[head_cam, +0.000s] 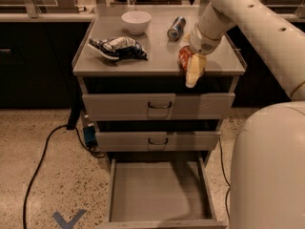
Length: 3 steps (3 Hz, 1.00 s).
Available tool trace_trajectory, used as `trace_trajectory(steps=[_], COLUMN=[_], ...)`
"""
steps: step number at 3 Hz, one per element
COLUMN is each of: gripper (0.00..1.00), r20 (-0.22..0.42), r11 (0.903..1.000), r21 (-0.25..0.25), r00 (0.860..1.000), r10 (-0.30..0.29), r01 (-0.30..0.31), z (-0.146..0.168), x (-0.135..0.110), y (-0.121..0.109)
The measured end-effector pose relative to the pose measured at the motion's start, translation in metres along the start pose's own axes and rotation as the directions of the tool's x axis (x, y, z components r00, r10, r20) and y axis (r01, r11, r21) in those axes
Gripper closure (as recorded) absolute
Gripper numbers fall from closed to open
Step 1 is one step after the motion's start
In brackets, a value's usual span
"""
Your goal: Place coke can into bottom drawer
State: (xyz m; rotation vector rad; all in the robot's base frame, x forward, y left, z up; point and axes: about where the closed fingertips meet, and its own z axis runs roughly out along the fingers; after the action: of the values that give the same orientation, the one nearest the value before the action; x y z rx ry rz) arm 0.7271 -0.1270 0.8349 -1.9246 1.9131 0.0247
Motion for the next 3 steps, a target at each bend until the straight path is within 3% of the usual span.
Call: trace_trajectory(steps=[1, 3], gripper=[0.0, 0.42], r20=[-0.003, -0.003], r11=[0.9999, 0.9999], r21=[-0.013, -0.013], r00=[1.0, 1.0], r10=[-0.001, -0.001], r01=[0.001, 0.001], z=[0.0036, 0.0037], x=[0.0001, 0.0001], y=[0.0008, 0.0008])
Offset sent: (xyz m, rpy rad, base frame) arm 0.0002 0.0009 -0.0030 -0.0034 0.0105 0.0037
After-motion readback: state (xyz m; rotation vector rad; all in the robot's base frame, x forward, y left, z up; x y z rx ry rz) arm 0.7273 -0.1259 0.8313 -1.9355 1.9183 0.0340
